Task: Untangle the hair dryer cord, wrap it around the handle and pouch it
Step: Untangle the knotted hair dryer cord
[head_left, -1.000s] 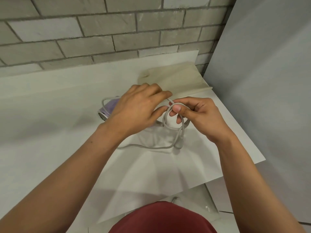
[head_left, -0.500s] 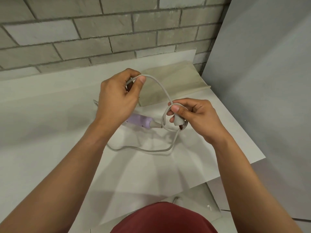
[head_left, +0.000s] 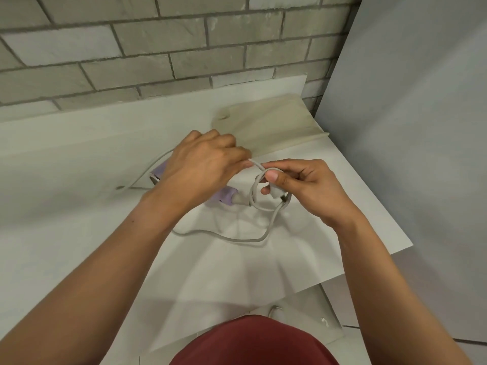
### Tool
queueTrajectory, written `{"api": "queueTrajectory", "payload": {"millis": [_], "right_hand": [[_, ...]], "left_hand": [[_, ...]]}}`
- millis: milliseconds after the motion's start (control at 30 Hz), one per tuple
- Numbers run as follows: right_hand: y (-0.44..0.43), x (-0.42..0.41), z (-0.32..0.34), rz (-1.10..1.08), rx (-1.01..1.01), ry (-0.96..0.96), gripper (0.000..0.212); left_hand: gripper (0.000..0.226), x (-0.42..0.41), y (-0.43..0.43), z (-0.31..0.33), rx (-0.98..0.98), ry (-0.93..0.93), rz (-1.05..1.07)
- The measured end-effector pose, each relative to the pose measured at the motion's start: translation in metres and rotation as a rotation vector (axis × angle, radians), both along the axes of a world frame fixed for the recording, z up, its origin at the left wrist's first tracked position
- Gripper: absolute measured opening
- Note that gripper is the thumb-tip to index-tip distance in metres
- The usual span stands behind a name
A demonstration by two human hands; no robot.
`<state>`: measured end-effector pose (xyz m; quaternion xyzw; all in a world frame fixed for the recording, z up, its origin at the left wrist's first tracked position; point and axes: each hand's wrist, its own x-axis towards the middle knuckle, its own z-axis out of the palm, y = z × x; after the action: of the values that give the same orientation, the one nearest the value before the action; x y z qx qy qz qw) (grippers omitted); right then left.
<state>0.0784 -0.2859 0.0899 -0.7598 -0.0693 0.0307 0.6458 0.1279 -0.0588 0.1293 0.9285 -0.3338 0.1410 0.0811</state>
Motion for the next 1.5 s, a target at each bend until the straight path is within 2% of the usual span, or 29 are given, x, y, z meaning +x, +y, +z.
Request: {"api": "queueTrajectory", "payload": {"millis": [267,333,433,567,800,933,1067,1167,1233,1300,1367,1467,1500], "right_hand": [[-0.007,0.002,-0.007,-0.228,0.005,0.031,0.009],[-0.008,0.004,-0.01,-0.283,-0.028,0.041,0.01],[-0.005,0.007,-0.011,-0.329,-0.004,0.069,0.012],[-0.002,0.009,-0.008,-0.364,0.091,0.103,0.011],[-0.004,0.007,-0.004,-0.301,0.056,0.088,0.01],[-0.009,0.002,-0.006,-0.231,0.043,0.076,0.01],[-0.019,0.0,-0.008,-0.183,0.022,0.065,0.012],[-0.022,-0.001,-0.011,-0.178,-0.019,0.04,0.012],[-0.024,0.0,-0.013,-0.184,-0.056,0.014,0.013],[-0.027,0.002,-0.014,-0.181,-0.104,-0.015,0.013],[-0.03,0.005,-0.014,-0.148,-0.144,-0.045,0.013],[-0.034,0.01,-0.011,-0.093,-0.175,-0.066,0.015],[-0.035,0.012,-0.009,-0.068,-0.191,-0.066,0.015]], "left_hand": [[0.017,-0.001,0.052,-0.016,-0.527,0.144,0.188],[0.009,-0.008,0.067,-0.019,-0.61,0.257,0.21],[0.009,-0.03,0.077,-0.035,-0.711,0.47,0.185],[0.014,-0.067,0.06,-0.073,-0.63,0.662,0.104],[0.012,-0.1,-0.004,-0.143,-0.66,0.717,0.209],[0.018,-0.099,-0.033,-0.161,-0.586,0.773,0.202],[0.029,-0.097,-0.052,-0.165,-0.544,0.893,0.181],[0.046,-0.101,-0.061,-0.163,-0.55,0.967,0.145],[0.058,-0.102,-0.064,-0.161,-0.531,0.951,0.141],[0.06,-0.101,-0.063,-0.153,-0.489,0.806,0.114],[0.048,-0.097,-0.056,-0.141,-0.517,0.592,0.044],[0.015,-0.082,-0.046,-0.117,-0.704,0.297,-0.02],[0.016,-0.073,-0.044,-0.106,-0.771,0.248,-0.008]]}}
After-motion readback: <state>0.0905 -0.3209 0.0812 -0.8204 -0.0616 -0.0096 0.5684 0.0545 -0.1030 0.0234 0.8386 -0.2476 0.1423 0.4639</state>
